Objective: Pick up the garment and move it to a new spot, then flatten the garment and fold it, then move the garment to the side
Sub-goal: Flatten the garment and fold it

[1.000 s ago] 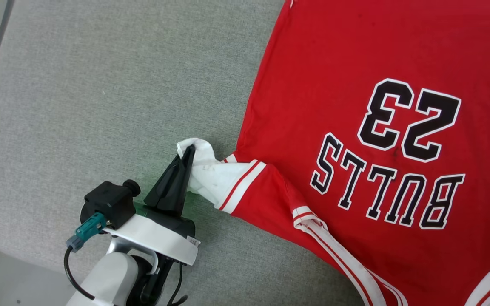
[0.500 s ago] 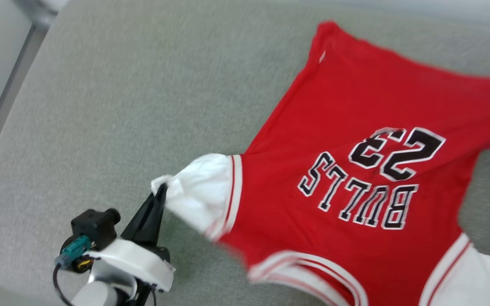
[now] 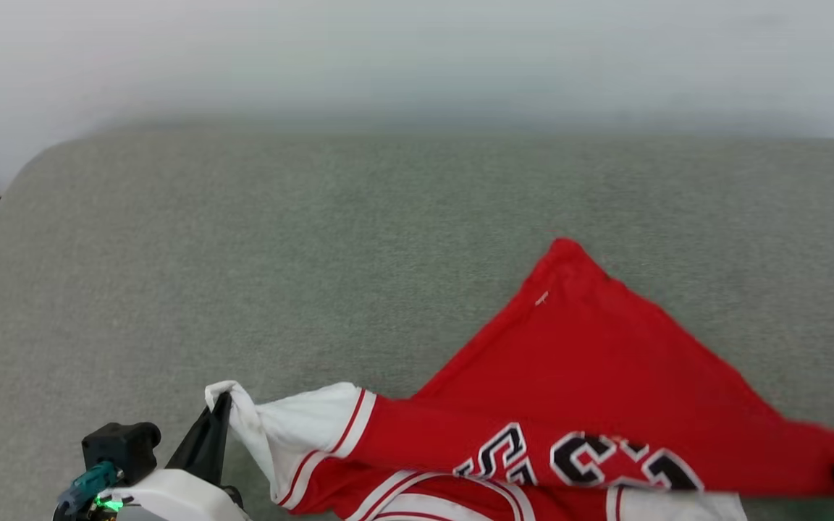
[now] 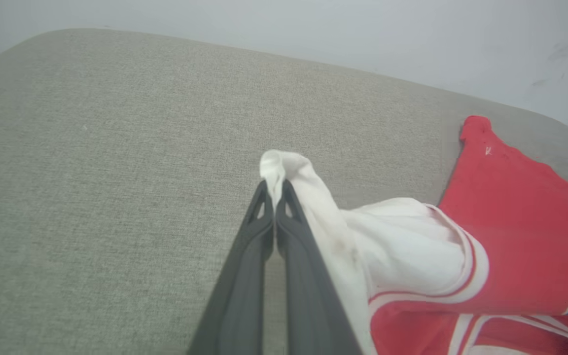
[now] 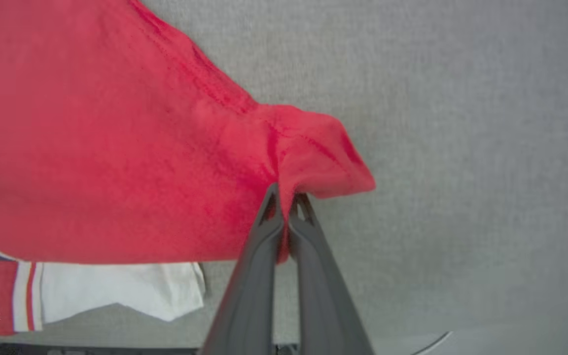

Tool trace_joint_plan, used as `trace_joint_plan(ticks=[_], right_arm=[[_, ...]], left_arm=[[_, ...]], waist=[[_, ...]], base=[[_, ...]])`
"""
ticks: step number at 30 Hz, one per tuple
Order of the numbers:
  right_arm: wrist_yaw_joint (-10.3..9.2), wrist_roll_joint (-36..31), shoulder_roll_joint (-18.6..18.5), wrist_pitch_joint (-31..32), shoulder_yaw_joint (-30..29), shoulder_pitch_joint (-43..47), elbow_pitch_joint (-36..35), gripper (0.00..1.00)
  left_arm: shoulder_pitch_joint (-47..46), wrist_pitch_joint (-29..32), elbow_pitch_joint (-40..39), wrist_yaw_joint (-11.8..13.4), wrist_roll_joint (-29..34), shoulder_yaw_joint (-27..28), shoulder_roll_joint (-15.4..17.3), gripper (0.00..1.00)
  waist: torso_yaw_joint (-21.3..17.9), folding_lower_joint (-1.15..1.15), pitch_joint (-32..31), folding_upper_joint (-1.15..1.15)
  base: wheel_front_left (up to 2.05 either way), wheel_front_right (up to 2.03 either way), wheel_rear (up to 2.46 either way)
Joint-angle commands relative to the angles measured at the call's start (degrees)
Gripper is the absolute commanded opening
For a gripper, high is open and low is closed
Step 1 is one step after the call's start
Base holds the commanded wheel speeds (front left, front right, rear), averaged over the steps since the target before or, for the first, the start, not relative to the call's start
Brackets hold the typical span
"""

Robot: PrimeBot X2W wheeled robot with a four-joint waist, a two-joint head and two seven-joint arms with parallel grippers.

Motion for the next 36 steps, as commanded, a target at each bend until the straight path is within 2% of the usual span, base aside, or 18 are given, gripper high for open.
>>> trace_joint_plan(ticks=[1,4,8,9,10,11,17,20,22,26,36], right_arm=[[-0.06,-0.1,2.8,-0.6,-1.4,4.6,-2.0,0.0],[-0.05,0.2,6.8,-0.4,-1.8,10.3,-3.5,0.0],[-0.05,0.8,9.5,-1.6,-1.9,13.2,-2.9,0.0],[-0.06,1.0,10.2,-2.6,-2.0,13.5,-2.7,0.16],[-0.06,1.4,10.8,-4.5,-2.4,13.3,-2.7,0.79],[-0.05,1.4,11.2,-6.7,-2.4,13.0,-2.7,1.0],[-0.05,0.9,12.2,-26.2,-3.0,8.9,-1.4,1.0],[-0.05,0.6,11.8,-33.2,-1.8,5.4,0.9,1.0],[-0.05,0.7,11.0,-35.5,-0.3,2.1,3.3,1.0],[-0.05,1.0,8.7,-34.7,3.9,-5.9,9.7,1.0],[-0.05,3.8,2.0,-21.2,17.2,-25.5,28.2,1.0]], left_arm=[[0.9,0.4,-0.5,0.6,-0.1,0.2,0.4,0.0],[1.5,1.0,-1.0,1.2,-0.4,0.2,0.5,0.0],[1.6,1.5,-1.4,1.4,-0.6,0.3,0.7,0.0],[1.7,1.6,-1.5,1.4,-0.6,0.2,0.8,0.0],[1.7,1.7,-1.6,1.5,-0.7,0.2,0.9,0.0],[1.6,1.8,-1.7,1.5,-0.7,0.1,0.9,0.0],[0.3,2.2,-2.1,1.2,-0.6,-0.3,0.9,0.0],[-0.5,2.1,-1.8,0.7,-0.7,-0.5,0.9,0.0],[-1.3,1.9,-1.6,0.3,-0.7,-0.7,0.7,0.0],[-3.2,1.6,-1.3,-0.4,-0.4,-1.4,0.1,0.0],[-9.2,1.3,0.7,-3.4,0.9,-5.1,-2.8,0.0]], waist=[[-2.2,0.01,-1.7,-0.01],[-3.3,0.01,-1.9,-0.01],[-4.1,0.01,-2.0,-0.01],[-4.2,0.01,-2.0,-0.01],[-4.3,0.01,-2.0,-0.01],[-4.3,0.01,-2.0,-0.01],[-3.7,0.01,-1.8,-0.01],[-3.2,0.01,-1.3,-0.01],[-2.8,0.01,-1.1,-0.01],[-1.7,0.01,0.0,-0.01],[3.7,0.01,2.1,-0.01]], base=[[0.0,0.0,0.0],[0.0,0.0,0.0],[0.0,0.0,0.0],[0.0,0.0,0.0],[0.0,0.0,0.0],[0.0,0.0,0.0],[0.0,0.0,0.0],[0.0,0.0,0.0],[0.0,0.0,0.0],[0.0,0.0,0.0],[0.0,0.0,0.0]])
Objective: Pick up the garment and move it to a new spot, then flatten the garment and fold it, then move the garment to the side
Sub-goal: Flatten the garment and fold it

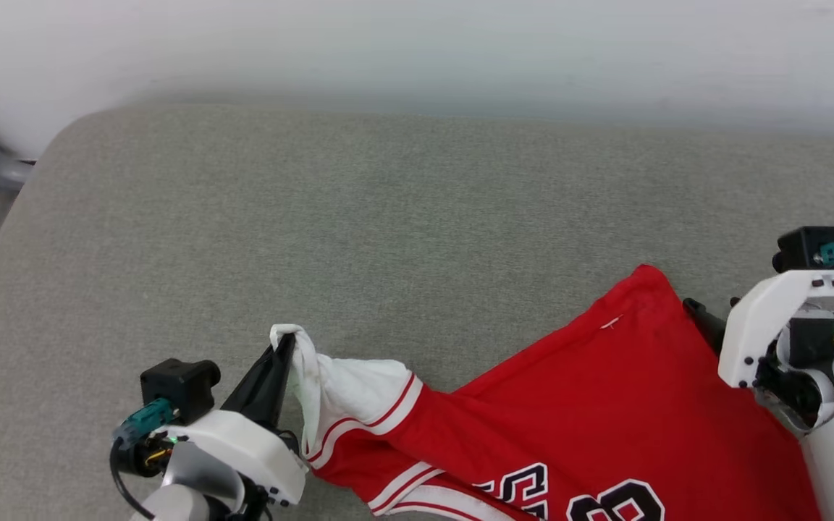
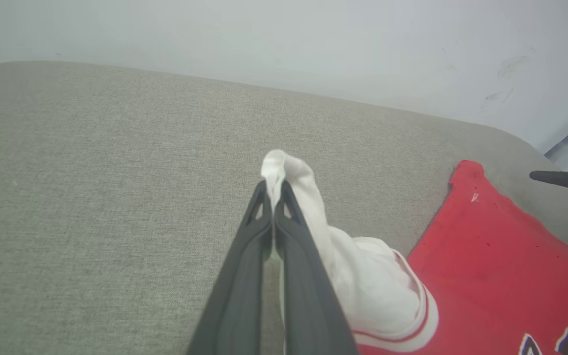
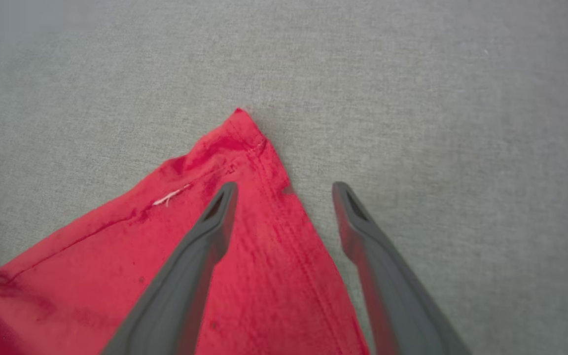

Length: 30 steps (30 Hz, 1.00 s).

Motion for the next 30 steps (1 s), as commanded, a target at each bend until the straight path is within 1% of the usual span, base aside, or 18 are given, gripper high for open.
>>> trace_joint_plan(ticks=[1,6,12,14,17,18,19,20,24,28,30], right_arm=[[-0.04,0.4,-0.6,0.9,1.3,-2.1,2.0,1.0],[-0.04,1.8,-2.3,2.0,4.7,-8.7,10.4,1.0],[-0.04,4.0,-2.5,0.8,6.9,-13.5,19.9,1.0],[-0.03,4.9,-2.3,2.4,8.3,-13.8,22.9,1.0],[-0.02,6.7,-1.7,6.8,11.0,-13.2,27.1,1.0],[-0.02,7.3,-1.5,8.2,11.5,-13.0,28.3,0.68],[-0.02,7.6,-1.5,9.8,12.1,-12.7,29.4,0.15],[-0.02,7.7,-1.7,10.8,12.8,-12.8,30.1,0.0],[-0.02,9.5,-1.9,10.5,13.6,-14.1,30.7,0.0],[-0.03,10.0,-3.3,6.6,14.1,-16.6,29.4,0.0],[-0.07,9.2,-4.3,4.6,14.7,-18.0,29.0,0.0]], left_arm=[[-1.3,-0.2,0.4,-0.5,0.5,-0.5,-0.6,0.0],[-4.2,-0.5,1.2,-1.8,1.1,-2.1,-1.8,0.0],[-6.3,-1.1,2.3,-3.0,1.4,-3.1,-2.7,0.0],[-6.7,-1.3,2.7,-3.2,1.3,-3.2,-2.9,0.0],[-6.8,-1.6,3.4,-3.2,1.0,-3.2,-2.9,0.0],[-6.7,-1.7,3.5,-3.3,1.0,-3.2,-2.9,0.0],[-6.7,-1.7,3.7,-3.3,0.9,-3.2,-2.9,0.0],[-6.6,-1.7,3.9,-3.3,0.8,-3.3,-2.9,0.0],[-6.1,-1.8,4.4,-3.2,0.5,-3.3,-2.9,0.0],[-6.7,-1.8,5.0,-3.1,0.0,-2.4,-2.2,0.0],[-7.7,-1.8,5.5,-3.0,-0.2,-1.7,-1.6,0.0]], waist=[[1.8,-0.01,0.8,0.0],[4.6,-0.01,2.6,0.0],[7.1,-0.01,4.7,0.0],[7.6,-0.01,5.1,0.0],[7.8,-0.01,5.3,0.0],[7.9,-0.01,5.4,0.0],[7.9,-0.01,5.3,0.0],[7.9,-0.01,5.2,0.0],[7.7,-0.01,4.5,0.0],[6.7,-0.01,3.3,0.0],[6.0,-0.01,2.6,0.0]], base=[[0.0,0.0,0.0],[0.0,0.0,0.0],[0.0,0.0,0.0],[0.0,0.0,0.0],[0.0,0.0,0.0],[0.0,0.0,0.0],[0.0,0.0,0.0],[0.0,0.0,0.0],[0.0,0.0,0.0],[0.0,0.0,0.0],[0.0,0.0,0.0]])
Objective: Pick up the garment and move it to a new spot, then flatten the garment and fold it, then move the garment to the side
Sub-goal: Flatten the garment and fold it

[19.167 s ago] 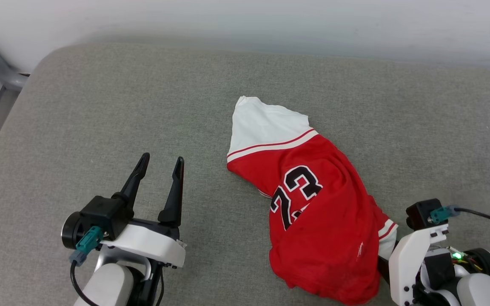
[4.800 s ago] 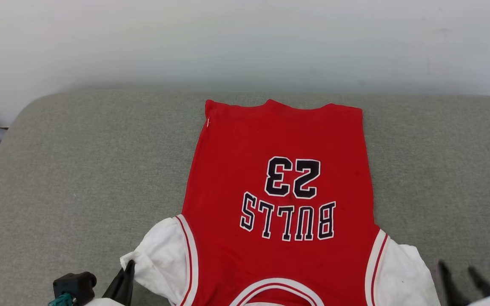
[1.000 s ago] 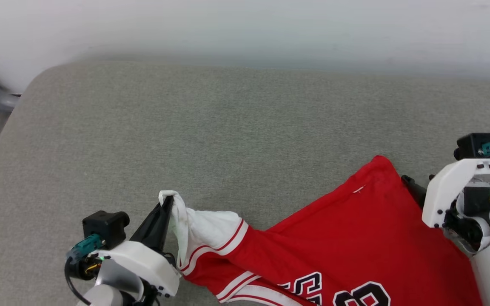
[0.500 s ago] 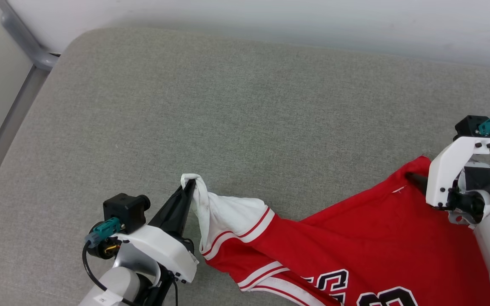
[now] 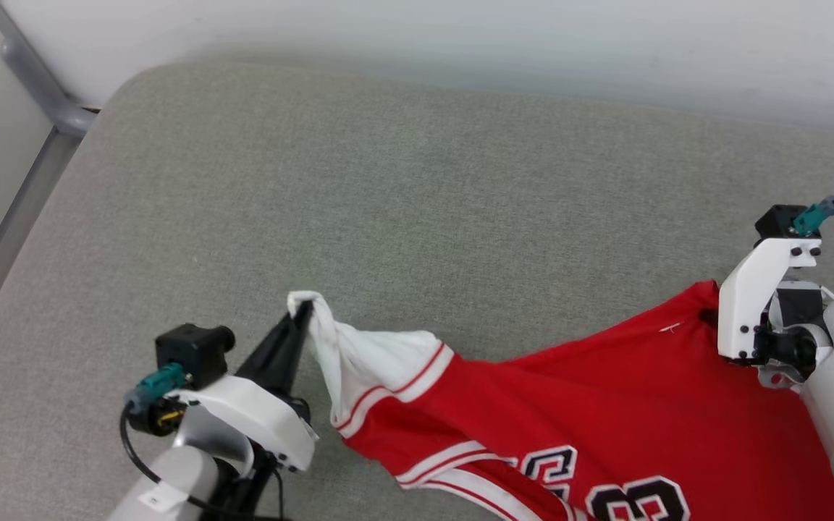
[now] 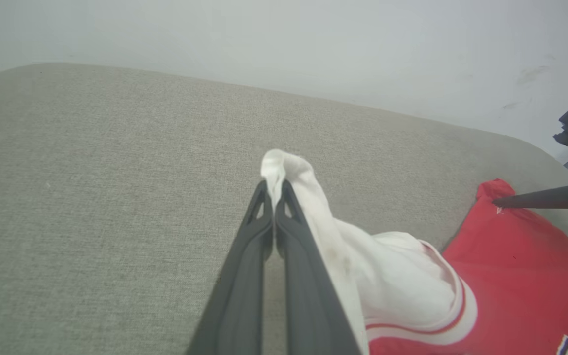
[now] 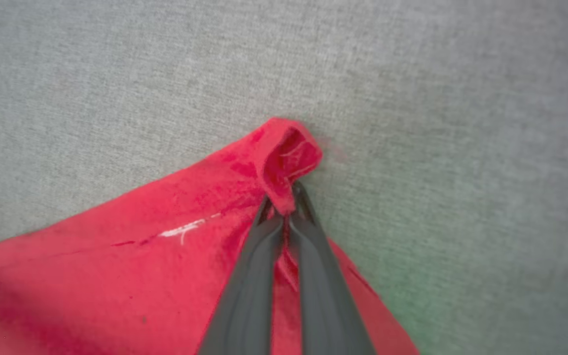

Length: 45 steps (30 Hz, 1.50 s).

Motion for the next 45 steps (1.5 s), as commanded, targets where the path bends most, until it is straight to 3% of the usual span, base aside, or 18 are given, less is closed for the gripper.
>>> trace_joint_plan(ticks=[1,8,17,22,35,45], right_arm=[[-0.1,-0.9,-0.9,-1.5,0.7,-1.0,0.3,0.0],[-0.09,-2.9,-1.7,-7.2,0.0,-5.4,1.6,0.0],[-0.11,-8.9,-2.5,-16.3,-3.9,-15.7,4.2,0.0],[-0.12,-12.7,-2.3,-21.5,-7.0,-22.2,4.8,0.0],[-0.15,-24.4,0.0,-30.5,-15.2,-41.7,3.5,0.0],[-0.13,-28.6,4.3,-32.9,-17.8,-44.0,4.5,0.0]], left_arm=[[-1.8,-0.4,0.5,0.2,-0.3,1.1,0.8,0.0],[-9.9,-0.6,5.4,-1.0,-1.5,4.6,2.5,0.0],[-29.1,-0.6,18.9,-4.2,-0.3,5.8,2.3,0.0],[-38.5,-1.7,24.7,-4.8,0.5,6.4,2.1,0.0],[-65.0,-5.2,37.8,-5.6,4.4,7.8,5.4,0.0],[-70.8,-6.0,45.2,-8.4,3.0,7.2,4.8,0.0]], waist=[[-1.2,0.0,-1.0,0.0],[-5.5,0.0,-2.5,0.0],[-9.7,0.0,-0.9,0.0],[-10.8,0.0,1.0,0.0],[-13.2,0.0,9.1,0.0],[-12.8,0.0,16.1,0.0]], base=[[0.0,0.0,0.0],[0.0,0.0,0.0],[0.0,0.0,0.0],[0.0,0.0,0.0],[0.0,0.0,0.0],[0.0,0.0,0.0]])
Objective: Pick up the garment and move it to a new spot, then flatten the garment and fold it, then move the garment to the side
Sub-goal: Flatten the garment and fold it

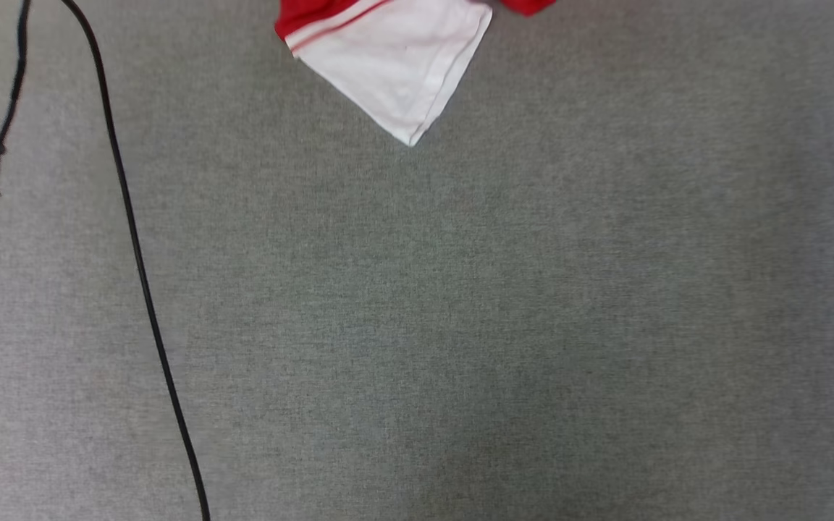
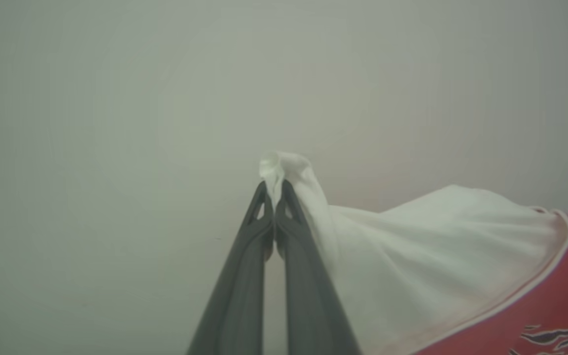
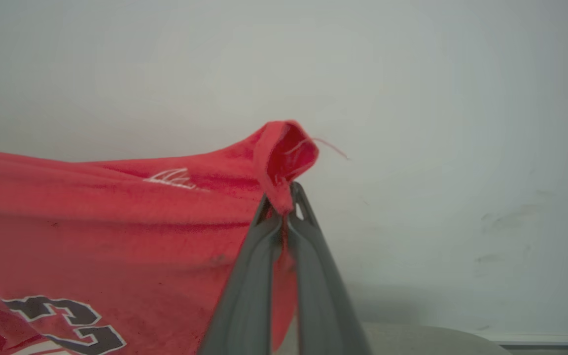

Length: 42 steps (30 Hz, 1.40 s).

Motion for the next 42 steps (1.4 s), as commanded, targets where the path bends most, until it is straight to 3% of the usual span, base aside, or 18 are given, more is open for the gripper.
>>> trace_joint_plan(ticks=[1,10,20,34,42], right_arm=[[-0.16,-0.2,0.1,-0.2,-0.4,0.7,0.7,0.0],[-0.14,2.8,2.2,-1.6,1.5,4.5,5.2,0.0],[-0.14,11.0,2.8,-5.0,8.9,19.0,6.3,0.0],[-0.15,25.8,-3.4,-7.2,17.6,47.8,-5.9,0.0],[-0.22,30.1,-7.9,-5.8,16.6,64.7,-15.6,0.0]], left_arm=[[0.1,-0.3,0.9,-0.1,-0.6,0.1,0.1,0.0],[5.8,1.4,3.8,-1.1,-7.1,-2.0,-3.2,0.0],[23.2,4.5,-1.8,-1.1,-17.9,-8.1,-1.2,0.0],[50.1,0.3,-6.1,-0.9,-23.7,-11.7,2.6,0.0],[64.6,0.4,-12.1,2.8,-25.4,-11.6,4.8,0.0]], waist=[[0.4,-0.01,1.7,0.0],[1.2,-0.01,4.5,0.0],[1.6,-0.01,-0.5,0.0],[2.0,-0.01,-14.5,0.0],[2.0,-0.01,-21.3,0.0]], base=[[0.0,0.0,0.0],[0.0,0.0,0.0],[0.0,0.0,0.0],[0.0,0.0,0.0],[0.0,0.0,0.0]])
